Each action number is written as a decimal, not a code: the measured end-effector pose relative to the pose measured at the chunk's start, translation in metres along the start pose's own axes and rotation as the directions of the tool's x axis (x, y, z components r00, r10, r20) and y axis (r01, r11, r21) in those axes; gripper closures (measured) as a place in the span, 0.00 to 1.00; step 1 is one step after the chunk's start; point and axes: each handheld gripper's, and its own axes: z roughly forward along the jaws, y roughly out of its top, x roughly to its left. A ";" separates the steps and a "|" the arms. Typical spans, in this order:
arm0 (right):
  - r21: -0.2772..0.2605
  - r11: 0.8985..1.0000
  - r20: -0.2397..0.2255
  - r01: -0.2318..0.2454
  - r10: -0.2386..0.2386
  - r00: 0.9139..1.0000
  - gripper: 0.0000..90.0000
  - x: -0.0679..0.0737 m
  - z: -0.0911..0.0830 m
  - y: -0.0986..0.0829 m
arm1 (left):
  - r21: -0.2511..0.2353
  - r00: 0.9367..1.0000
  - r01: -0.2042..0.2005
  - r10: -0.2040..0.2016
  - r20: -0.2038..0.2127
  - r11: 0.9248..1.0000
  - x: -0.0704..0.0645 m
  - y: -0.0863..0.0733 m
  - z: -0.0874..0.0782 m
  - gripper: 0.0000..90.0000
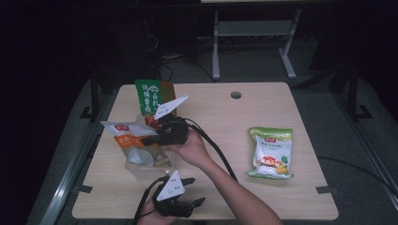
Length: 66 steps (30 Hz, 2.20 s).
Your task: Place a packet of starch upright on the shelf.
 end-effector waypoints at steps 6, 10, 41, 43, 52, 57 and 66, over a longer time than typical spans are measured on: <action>0.017 1.000 -0.017 -0.025 0.025 1.000 1.00 -0.008 0.012 -0.018 | 0.007 1.000 0.000 0.000 0.005 1.000 0.001 -0.001 0.000 0.35; 0.003 0.999 -0.027 -0.035 0.035 0.999 1.00 -0.013 0.019 -0.029 | 0.015 1.000 -0.009 0.009 0.004 1.000 0.002 0.000 0.000 0.35; 0.130 0.990 0.042 -0.058 0.053 0.998 1.00 -0.019 0.007 -0.059 | 0.020 1.000 -0.001 0.001 0.009 1.000 0.002 -0.001 0.005 0.34; 0.136 0.988 0.043 -0.071 0.066 0.997 1.00 -0.020 0.006 -0.063 | 0.024 1.000 -0.003 0.002 0.010 1.000 0.002 -0.001 0.006 0.34; 0.102 0.990 0.033 -0.096 0.093 0.995 0.80 -0.021 -0.007 -0.063 | 0.032 1.000 0.009 -0.009 0.014 0.999 0.001 0.000 0.008 0.32; 0.084 0.990 0.050 -0.117 0.113 0.992 0.70 -0.020 -0.029 -0.065 | 0.028 1.000 0.007 -0.008 0.016 1.000 0.003 0.004 0.010 0.32; 0.071 0.990 0.111 -0.121 0.113 0.987 0.61 -0.018 -0.071 -0.080 | 0.029 1.000 0.000 -0.001 0.017 1.000 0.005 0.009 0.013 0.32</action>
